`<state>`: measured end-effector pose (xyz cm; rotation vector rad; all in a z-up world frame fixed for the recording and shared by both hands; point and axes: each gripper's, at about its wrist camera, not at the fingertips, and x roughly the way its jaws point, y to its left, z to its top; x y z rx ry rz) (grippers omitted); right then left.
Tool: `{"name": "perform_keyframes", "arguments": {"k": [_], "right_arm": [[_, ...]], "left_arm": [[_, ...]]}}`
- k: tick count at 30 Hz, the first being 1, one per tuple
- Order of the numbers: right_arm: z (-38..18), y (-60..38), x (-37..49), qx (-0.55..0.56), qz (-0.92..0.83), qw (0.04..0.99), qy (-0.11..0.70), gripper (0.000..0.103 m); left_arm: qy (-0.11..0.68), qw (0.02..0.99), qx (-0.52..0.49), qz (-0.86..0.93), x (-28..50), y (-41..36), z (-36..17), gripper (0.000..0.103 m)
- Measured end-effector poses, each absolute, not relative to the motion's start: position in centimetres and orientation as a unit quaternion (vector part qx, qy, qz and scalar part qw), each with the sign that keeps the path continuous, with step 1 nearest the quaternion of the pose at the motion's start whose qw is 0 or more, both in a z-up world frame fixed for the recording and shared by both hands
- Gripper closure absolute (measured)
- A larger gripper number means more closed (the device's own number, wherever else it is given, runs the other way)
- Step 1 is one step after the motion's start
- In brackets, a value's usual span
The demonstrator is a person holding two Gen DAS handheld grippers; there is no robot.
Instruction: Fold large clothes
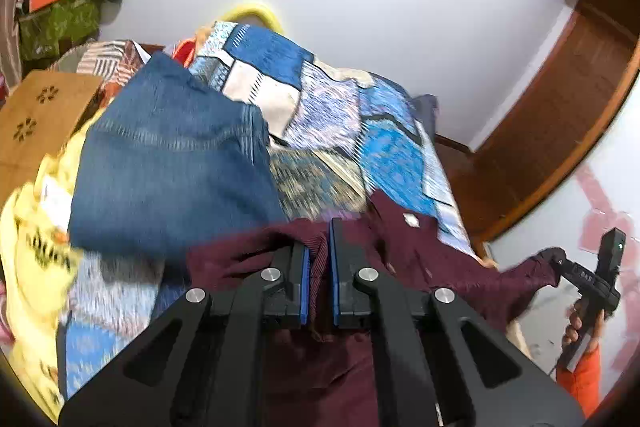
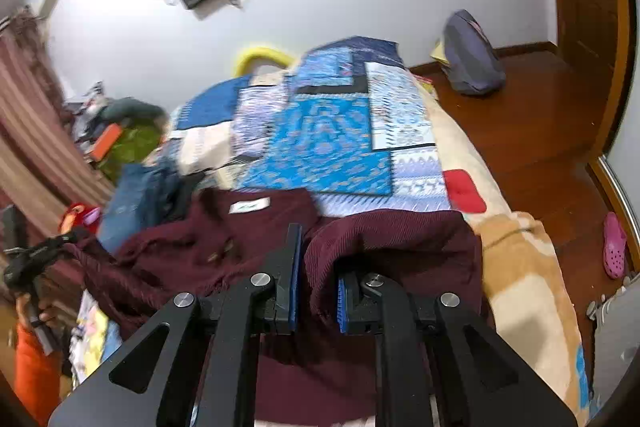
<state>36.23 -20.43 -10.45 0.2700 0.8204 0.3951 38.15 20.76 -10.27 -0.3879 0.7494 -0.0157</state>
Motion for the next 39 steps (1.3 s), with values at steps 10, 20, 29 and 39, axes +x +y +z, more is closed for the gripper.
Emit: {"name": "perform_keyframes", "arguments": {"k": [10, 20, 29, 39], "right_arm": [[-18.3, -18.2, 42.6, 0.073, 0.146, 0.862, 0.479, 0.088], [-16.1, -19.0, 41.0, 0.037, 0.14, 0.833, 0.534, 0.056], [-9.4, -19.3, 35.7, 0.016, 0.147, 0.871, 0.468, 0.054], [-12.0, -10.7, 32.1, -0.078, 0.222, 0.855, 0.463, 0.053]], "left_arm": [[0.403, 0.907, -0.107, 0.053, 45.6, 19.0, -16.1, 0.095], [0.418, 0.908, -0.011, 0.025, 43.4, 16.0, -14.9, 0.07], [0.394, 0.919, 0.01, -0.015, 39.2, 12.2, -11.1, 0.054], [0.421, 0.904, 0.002, -0.079, 36.6, 7.0, -14.4, 0.035]]}}
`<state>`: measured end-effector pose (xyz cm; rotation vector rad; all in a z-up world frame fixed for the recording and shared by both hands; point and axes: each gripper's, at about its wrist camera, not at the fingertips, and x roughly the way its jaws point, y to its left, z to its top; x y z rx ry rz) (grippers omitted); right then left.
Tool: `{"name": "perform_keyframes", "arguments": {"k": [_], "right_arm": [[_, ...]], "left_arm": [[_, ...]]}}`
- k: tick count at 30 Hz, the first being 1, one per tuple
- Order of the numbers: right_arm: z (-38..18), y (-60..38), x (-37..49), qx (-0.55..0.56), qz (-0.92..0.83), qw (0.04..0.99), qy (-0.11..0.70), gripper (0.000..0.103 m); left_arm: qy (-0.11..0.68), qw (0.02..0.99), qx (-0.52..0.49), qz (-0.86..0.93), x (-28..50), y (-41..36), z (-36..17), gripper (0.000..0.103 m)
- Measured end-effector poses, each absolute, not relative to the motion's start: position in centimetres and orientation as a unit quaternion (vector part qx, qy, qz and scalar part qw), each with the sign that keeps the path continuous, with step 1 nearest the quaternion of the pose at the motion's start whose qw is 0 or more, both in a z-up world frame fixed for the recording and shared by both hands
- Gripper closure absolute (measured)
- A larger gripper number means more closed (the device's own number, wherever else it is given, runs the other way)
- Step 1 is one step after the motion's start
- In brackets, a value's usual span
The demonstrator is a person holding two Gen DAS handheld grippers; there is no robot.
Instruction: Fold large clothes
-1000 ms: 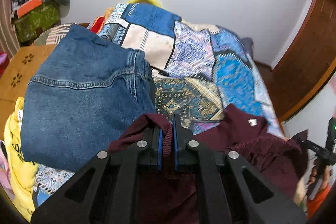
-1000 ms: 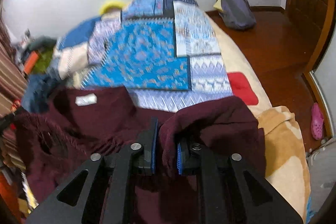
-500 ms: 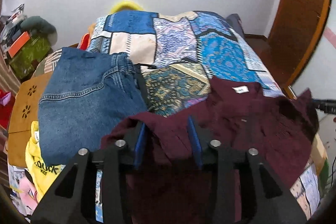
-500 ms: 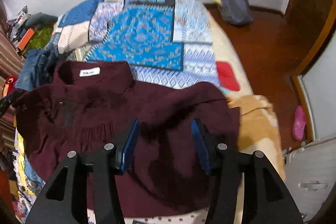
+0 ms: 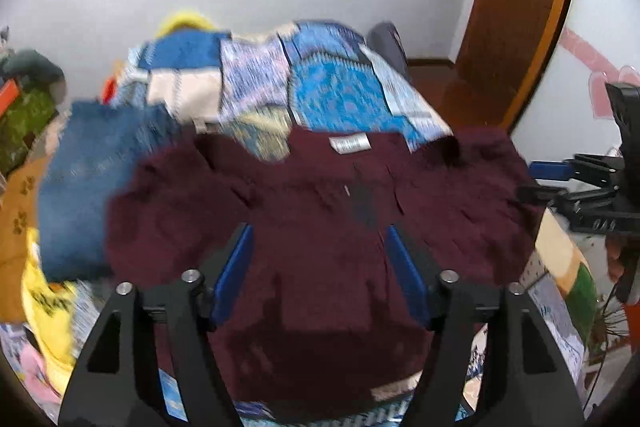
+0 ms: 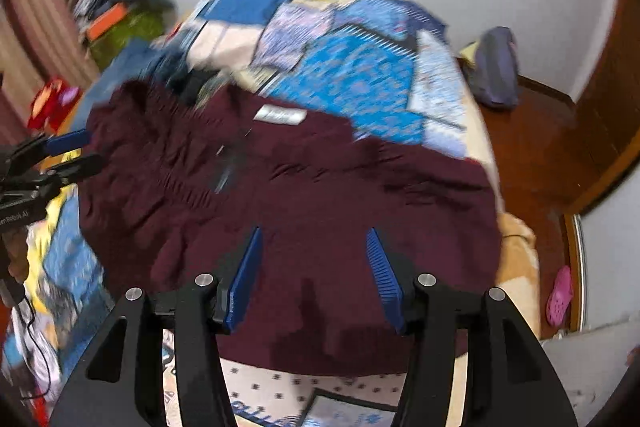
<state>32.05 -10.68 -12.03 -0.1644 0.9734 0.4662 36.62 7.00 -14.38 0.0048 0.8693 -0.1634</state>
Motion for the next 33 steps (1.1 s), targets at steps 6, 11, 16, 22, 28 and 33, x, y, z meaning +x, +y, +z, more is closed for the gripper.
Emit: {"name": "perform_keyframes", "arguments": {"k": [6, 11, 16, 22, 28, 33], "right_arm": [[-18.1, -6.5, 31.4, -0.116, 0.241, 0.815, 0.514, 0.053], [-20.8, -5.3, 30.5, -0.144, 0.228, 0.814, 0.514, 0.05], [-20.4, -4.9, 30.1, -0.159, 0.217, 0.82, 0.504, 0.048], [-20.3, -4.7, 29.6, -0.161, 0.215, 0.822, 0.501, 0.048], [-20.6, -5.0, 29.7, -0.153, 0.211, 0.827, 0.499, 0.048], [-20.8, -5.2, 29.9, -0.146, 0.206, 0.828, 0.501, 0.044]], "left_arm": [[0.475, 0.878, -0.021, -0.056, 36.5, 7.3, -21.0, 0.035], [0.48, 0.876, -0.03, -0.039, 36.0, 8.2, -23.3, 0.035], [0.466, 0.884, -0.029, -0.03, 33.8, 9.5, -22.7, 0.035], [0.437, 0.894, -0.091, 0.028, 30.0, 15.2, -21.6, 0.03], [0.431, 0.878, -0.18, 0.106, 27.3, 21.6, -23.1, 0.023], [0.437, 0.838, -0.321, 0.062, 27.2, 24.3, -26.0, 0.023]]}}
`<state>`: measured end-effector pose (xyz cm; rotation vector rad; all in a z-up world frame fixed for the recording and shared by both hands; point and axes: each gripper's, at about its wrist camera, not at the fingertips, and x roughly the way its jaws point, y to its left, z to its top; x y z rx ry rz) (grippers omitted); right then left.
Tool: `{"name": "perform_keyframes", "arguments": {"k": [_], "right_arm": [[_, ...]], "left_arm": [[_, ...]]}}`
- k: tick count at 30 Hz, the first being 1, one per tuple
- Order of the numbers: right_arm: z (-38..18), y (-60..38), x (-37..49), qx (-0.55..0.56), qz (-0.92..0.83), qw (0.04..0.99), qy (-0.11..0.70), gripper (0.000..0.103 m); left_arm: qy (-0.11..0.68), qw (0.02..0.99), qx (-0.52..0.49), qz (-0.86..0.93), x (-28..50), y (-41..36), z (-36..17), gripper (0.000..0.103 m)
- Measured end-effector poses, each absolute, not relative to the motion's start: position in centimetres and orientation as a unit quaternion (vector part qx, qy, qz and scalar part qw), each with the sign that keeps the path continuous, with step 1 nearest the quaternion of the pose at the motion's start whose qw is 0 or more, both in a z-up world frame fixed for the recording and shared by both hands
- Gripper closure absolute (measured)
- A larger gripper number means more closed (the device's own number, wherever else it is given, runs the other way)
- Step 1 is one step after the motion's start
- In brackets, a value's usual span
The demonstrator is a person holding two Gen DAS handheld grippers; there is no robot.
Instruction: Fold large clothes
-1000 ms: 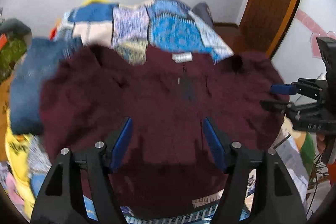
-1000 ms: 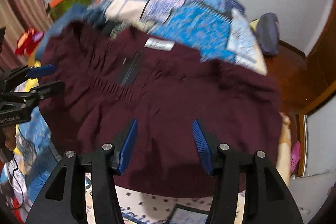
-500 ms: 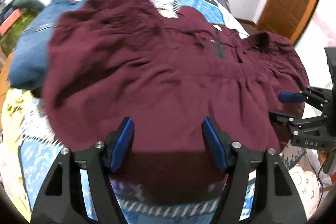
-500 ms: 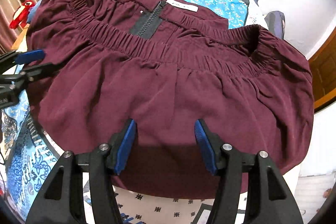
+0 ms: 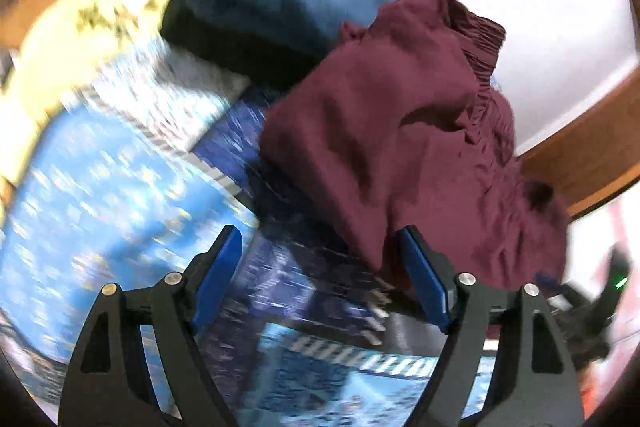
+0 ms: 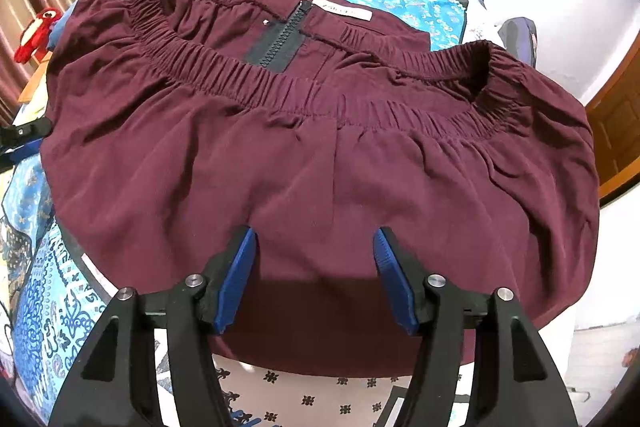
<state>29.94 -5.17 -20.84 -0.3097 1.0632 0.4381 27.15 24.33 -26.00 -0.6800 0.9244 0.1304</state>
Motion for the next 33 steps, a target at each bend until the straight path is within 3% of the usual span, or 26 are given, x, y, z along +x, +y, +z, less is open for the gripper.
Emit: {"name": "perform_keyframes", "arguments": {"k": [8, 16, 18, 21, 27, 33], "right_arm": [[-21.0, -5.4, 30.2, -0.138, 0.204, 0.829, 0.503, 0.042], [-20.9, -5.4, 30.5, -0.142, 0.209, 0.821, 0.512, 0.042], [-20.8, -5.2, 30.6, -0.148, 0.208, 0.815, 0.521, 0.042], [-20.3, -5.2, 30.3, -0.145, 0.21, 0.806, 0.533, 0.042], [-17.8, -5.2, 29.0, -0.145, 0.206, 0.817, 0.518, 0.042], [-13.8, -3.3, 27.5, -0.107, 0.237, 0.834, 0.486, 0.042]], "left_arm": [[0.412, 0.79, -0.452, -0.037, 31.6, 24.4, -29.8, 0.023], [0.344, 0.796, -0.497, 0.021, 33.2, 24.6, -30.3, 0.024], [0.333, 0.797, -0.502, 0.043, 33.2, 24.4, -30.1, 0.032], [0.325, 0.812, -0.481, 0.065, 33.0, 23.8, -28.3, 0.059], [0.29, 0.861, -0.415, 0.048, 31.3, 22.5, -21.4, 0.077], [0.219, 0.893, -0.392, 0.015, 27.6, 21.7, -13.2, 0.081]]}}
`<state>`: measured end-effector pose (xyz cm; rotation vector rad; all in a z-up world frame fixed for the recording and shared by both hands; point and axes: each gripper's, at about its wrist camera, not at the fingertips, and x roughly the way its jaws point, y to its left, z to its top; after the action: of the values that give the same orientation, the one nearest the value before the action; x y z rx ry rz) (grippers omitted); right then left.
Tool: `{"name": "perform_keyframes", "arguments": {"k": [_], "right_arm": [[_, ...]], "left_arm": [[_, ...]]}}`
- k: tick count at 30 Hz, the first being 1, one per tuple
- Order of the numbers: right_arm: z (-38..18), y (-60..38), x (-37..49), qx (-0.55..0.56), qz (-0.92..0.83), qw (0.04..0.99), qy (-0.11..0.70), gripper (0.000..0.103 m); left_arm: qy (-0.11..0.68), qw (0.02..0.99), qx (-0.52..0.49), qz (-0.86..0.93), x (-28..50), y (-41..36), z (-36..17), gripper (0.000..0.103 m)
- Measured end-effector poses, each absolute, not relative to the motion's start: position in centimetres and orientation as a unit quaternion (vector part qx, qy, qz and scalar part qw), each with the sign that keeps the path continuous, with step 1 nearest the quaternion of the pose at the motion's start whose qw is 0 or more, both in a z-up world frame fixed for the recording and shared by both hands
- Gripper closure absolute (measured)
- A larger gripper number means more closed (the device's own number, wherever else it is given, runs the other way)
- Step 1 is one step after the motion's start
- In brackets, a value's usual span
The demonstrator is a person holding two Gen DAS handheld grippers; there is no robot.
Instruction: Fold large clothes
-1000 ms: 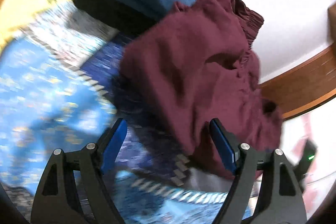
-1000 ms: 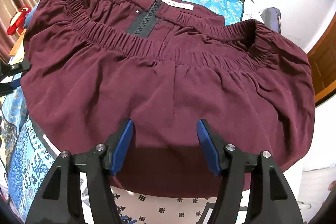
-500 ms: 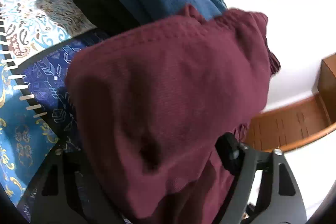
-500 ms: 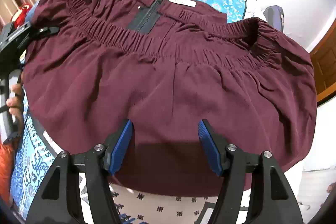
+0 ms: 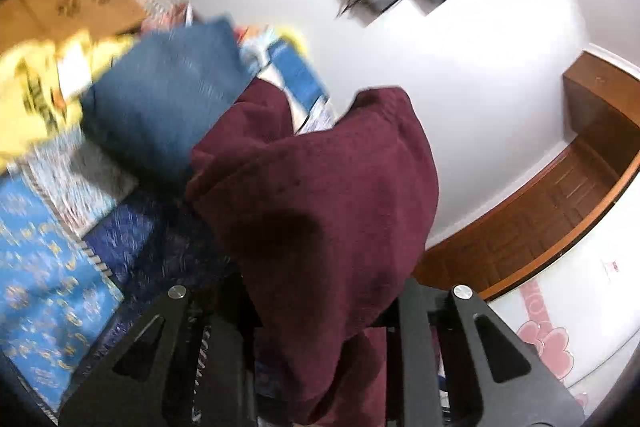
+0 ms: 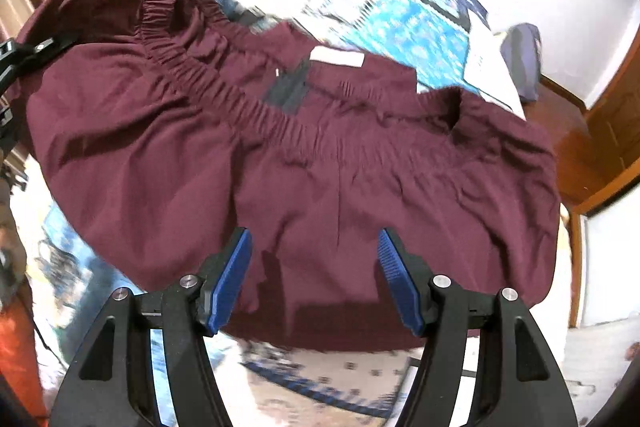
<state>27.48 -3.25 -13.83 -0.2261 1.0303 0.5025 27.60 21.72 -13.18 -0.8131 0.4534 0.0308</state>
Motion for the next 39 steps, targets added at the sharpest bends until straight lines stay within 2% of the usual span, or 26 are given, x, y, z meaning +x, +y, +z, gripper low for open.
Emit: {"name": "perform_keyframes", "arguments": {"k": [6, 13, 18, 24, 30, 34, 37, 39], "right_arm": [[-13.9, 2.8, 25.4, -0.088, 0.319, 0.811, 0.483, 0.042], [-19.3, 8.3, 25.1, -0.067, 0.365, 0.748, 0.55, 0.042], [-18.5, 4.5, 25.5, -0.011, 0.383, 0.734, 0.561, 0.042], [-14.6, -6.6, 25.3, 0.02, 0.304, 0.81, 0.501, 0.041], [-14.0, -16.1, 24.8, 0.014, 0.194, 0.852, 0.486, 0.041], [-15.2, -19.5, 24.1, 0.013, 0.156, 0.851, 0.502, 0.041], [-15.7, -21.7, 23.0, 0.015, 0.14, 0.851, 0.506, 0.041], [-15.8, -22.4, 22.4, 0.018, 0.136, 0.851, 0.507, 0.041]], "left_arm": [[0.179, 0.922, -0.34, 0.045, 23.3, 22.2, -7.4, 0.081], [0.218, 0.925, -0.3, 0.088, 24.3, 21.6, -8.3, 0.081], [0.221, 0.937, -0.254, 0.092, 26.0, 18.5, -7.6, 0.081], [0.234, 0.952, -0.194, 0.042, 30.7, 10.2, -6.3, 0.081], [0.314, 0.945, -0.088, -0.024, 34.0, -1.1, -11.0, 0.079], [0.423, 0.903, 0.007, -0.072, 34.8, -6.8, -18.4, 0.076], [0.442, 0.893, 0.048, -0.075, 33.9, -8.1, -20.7, 0.07], [0.44, 0.892, 0.067, -0.08, 33.0, -8.4, -20.4, 0.057]]}}
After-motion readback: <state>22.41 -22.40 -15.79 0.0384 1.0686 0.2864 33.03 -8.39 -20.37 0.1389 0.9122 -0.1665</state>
